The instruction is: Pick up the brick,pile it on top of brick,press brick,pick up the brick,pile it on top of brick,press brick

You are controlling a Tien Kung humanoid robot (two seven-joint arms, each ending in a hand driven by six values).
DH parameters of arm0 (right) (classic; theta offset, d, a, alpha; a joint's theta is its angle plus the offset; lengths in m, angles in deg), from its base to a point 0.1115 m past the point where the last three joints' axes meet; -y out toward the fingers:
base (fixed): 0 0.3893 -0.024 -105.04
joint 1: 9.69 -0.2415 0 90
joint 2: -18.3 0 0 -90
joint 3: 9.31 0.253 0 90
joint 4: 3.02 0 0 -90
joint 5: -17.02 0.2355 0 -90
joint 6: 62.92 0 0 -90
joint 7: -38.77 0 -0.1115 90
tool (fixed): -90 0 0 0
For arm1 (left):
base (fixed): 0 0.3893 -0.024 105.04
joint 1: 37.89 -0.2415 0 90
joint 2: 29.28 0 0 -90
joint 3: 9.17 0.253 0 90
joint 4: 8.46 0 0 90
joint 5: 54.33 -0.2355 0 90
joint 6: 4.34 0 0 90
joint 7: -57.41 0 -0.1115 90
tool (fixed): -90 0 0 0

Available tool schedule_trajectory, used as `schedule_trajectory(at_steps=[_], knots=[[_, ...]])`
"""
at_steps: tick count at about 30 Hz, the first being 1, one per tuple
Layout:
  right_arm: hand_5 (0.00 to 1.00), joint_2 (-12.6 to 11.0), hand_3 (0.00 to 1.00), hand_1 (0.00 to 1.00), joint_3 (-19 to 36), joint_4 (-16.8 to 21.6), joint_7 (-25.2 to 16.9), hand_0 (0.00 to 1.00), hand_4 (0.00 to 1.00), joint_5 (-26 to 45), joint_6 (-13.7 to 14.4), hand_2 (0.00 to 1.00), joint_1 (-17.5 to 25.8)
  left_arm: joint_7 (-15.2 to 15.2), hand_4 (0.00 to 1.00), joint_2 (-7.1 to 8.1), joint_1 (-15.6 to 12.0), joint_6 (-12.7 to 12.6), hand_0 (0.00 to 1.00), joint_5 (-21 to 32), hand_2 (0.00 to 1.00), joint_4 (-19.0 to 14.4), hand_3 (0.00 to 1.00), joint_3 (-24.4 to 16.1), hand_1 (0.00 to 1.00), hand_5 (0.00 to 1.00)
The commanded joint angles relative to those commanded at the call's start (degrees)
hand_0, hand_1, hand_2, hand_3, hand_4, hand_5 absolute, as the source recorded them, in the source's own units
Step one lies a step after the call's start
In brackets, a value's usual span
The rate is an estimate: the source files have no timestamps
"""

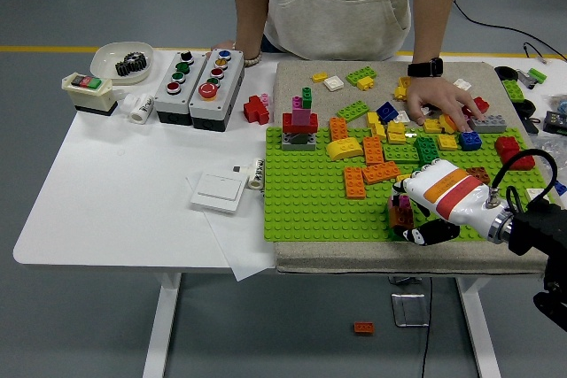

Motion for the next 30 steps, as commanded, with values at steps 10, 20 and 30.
schedule_trajectory(at_steps=[10,20,30], knots=[[0.33,-0.2,0.583,0.183,0.5,1.1,-0.3,0.245,0.832,0.0,0.6,0.242,0.3,0.1,0.711,0.01,0.0,0.0,0.85,0.2,0.815,0.0,0.62,0.1,0.813,0.677],[0.342,-0.1,0.613,0.183,0.6,0.4,-0.3,0.245,0.874,0.0,0.7,0.245,0.2,0.1,0.71,0.02,0.2,0.0,0.848,0.4,0.815,0.0,0.621,0.2,0.812,0.675],[0.35,-0.1,0.68,0.183,0.6,0.5,-0.2,0.247,0.897,0.0,0.7,0.247,0.1,0.1,0.708,0.01,0.2,0.0,0.849,0.5,0.815,0.0,0.62,0.2,0.812,0.673]])
